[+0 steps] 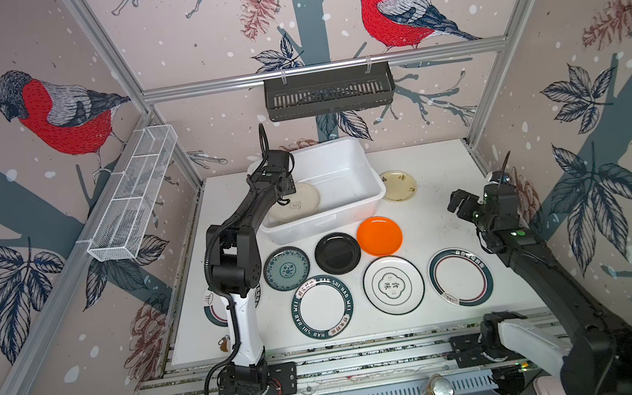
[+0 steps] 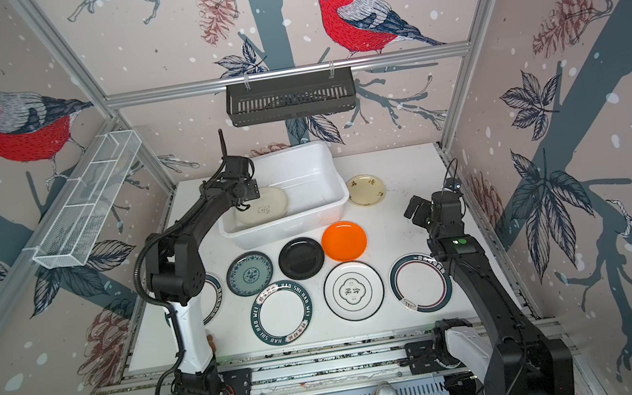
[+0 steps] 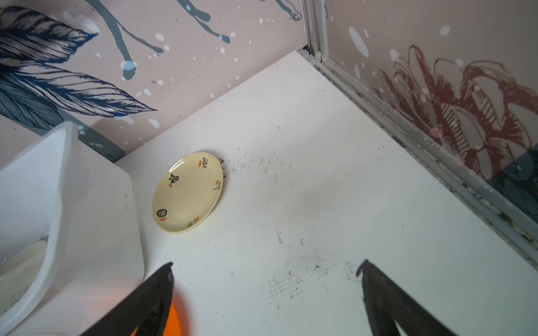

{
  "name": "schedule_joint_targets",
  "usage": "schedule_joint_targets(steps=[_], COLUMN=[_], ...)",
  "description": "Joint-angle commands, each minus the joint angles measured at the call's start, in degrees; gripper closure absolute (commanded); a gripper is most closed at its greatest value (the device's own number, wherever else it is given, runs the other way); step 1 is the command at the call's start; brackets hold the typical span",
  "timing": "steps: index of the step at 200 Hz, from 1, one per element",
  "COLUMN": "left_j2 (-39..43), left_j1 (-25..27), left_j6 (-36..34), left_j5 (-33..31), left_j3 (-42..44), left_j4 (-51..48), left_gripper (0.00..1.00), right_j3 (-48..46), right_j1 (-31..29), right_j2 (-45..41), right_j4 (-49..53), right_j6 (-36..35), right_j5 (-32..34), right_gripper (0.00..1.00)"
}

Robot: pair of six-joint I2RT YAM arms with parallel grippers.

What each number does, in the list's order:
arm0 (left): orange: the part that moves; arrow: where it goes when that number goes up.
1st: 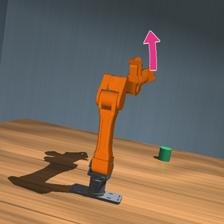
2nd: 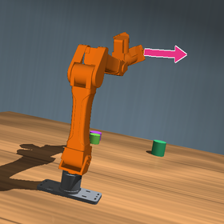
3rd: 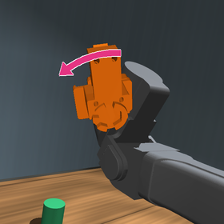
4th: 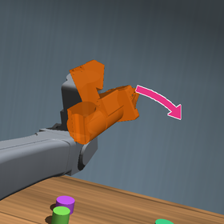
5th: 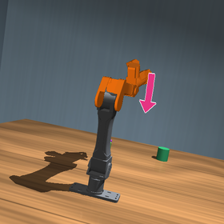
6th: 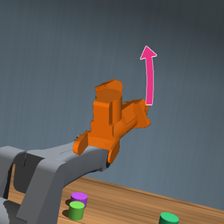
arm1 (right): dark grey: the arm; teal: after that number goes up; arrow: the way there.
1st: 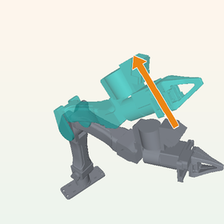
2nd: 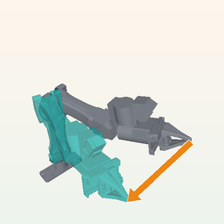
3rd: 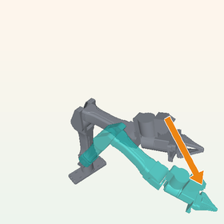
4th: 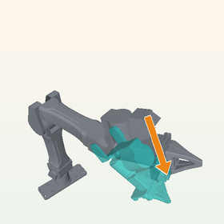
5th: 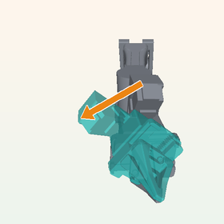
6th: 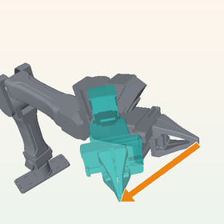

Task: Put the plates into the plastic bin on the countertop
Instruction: 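Release the bear plate in the bin and raise the left gripper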

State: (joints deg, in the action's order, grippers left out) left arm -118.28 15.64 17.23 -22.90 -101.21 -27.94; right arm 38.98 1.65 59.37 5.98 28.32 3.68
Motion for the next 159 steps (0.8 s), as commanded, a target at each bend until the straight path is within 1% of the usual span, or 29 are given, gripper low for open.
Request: schedule_joint_targets(steps=[1,9,25,47,62,82,97,110,132,159], left_j2=[4.7,6.7,10.4,15.9,20.7,27.7,32.3,36.0,41.2,45.8], left_j1=[1.2,1.6,2.6,4.1,4.7,5.3,6.0,7.0,8.1,8.3], left_j6=[-1.9,-2.2,-3.0,-3.4,-3.9,-3.5,-2.6,-2.1,-1.3,1.4], left_j5=[-3.2,-3.2,-3.5,-2.6,1.2,7.5,9.6,10.0,11.1,14.7], left_j3=[3.1,4.5,7.4,12.3,17.4,25.6,29.8,32.9,37.5,42.8], left_j4=[6.6,8.4,11.2,15.1,19.8,27.4,29.9,31.4,32.8,35.8], left_gripper=[0.1,0.06,0.04,0.03,0.03,0.03,0.03,0.03,0.03,0.03], right_j3=[1.9,2.3,3.1,2.9,2.9,3.3,3.4,4.5,6.9,8.3], right_j1=[1.3,2.0,2.9,4.6,6.0,6.6,6.1,5.5,4.4,3.8], right_j2=[3.0,4.1,6.1,9.6,12.1,18.4,22.1,24.6,28.2,32.7], right_j4=[3.0,3.1,3.2,0.4,-2.0,-6.7,-11.6,-13.1,-13.4,-18.2], right_j6=[0.1,0.3,0.4,1.7,3.8,7.7,10.7,11.1,10.2,12.2], right_j5=[-6.9,-10.0,-13.9,-19.5,-23.0,-27.7,-31.3,-32.3,-30.4,-30.6], right_gripper=[0.0,0.0,0.0,0.0,0.01,0.0,0.03,0.05,0.06,0.11])
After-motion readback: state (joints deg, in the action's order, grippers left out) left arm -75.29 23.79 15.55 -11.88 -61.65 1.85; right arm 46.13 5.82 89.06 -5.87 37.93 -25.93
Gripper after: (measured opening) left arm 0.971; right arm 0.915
